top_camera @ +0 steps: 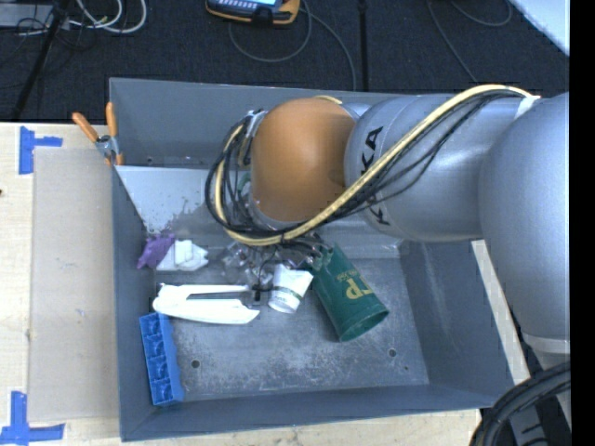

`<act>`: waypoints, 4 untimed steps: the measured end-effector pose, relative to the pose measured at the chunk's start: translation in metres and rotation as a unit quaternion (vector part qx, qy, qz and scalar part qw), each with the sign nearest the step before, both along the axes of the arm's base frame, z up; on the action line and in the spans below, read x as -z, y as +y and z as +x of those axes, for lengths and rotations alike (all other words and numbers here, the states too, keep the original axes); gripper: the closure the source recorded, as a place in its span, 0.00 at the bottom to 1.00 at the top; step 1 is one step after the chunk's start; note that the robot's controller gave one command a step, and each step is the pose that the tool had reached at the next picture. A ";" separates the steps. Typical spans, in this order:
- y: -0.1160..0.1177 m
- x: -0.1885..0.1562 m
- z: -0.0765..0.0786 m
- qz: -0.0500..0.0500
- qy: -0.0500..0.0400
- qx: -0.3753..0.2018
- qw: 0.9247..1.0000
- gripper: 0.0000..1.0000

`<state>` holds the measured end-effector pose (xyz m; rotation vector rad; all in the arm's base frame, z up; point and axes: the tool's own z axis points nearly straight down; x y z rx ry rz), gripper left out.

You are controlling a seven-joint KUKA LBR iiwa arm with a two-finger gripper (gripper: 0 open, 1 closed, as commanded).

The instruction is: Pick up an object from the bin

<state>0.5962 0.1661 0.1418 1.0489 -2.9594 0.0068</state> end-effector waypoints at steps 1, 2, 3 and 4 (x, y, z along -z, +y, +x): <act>0.000 -0.027 0.007 0.001 -0.001 -0.006 1.000 1.00; 0.003 -0.082 0.007 0.000 0.002 -0.015 1.000 1.00; -0.002 -0.143 0.010 0.000 0.001 -0.013 1.000 1.00; -0.007 -0.126 0.009 0.002 -0.006 0.005 1.000 1.00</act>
Offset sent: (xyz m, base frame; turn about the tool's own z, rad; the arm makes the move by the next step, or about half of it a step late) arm 0.0072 0.0069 0.1615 -0.0556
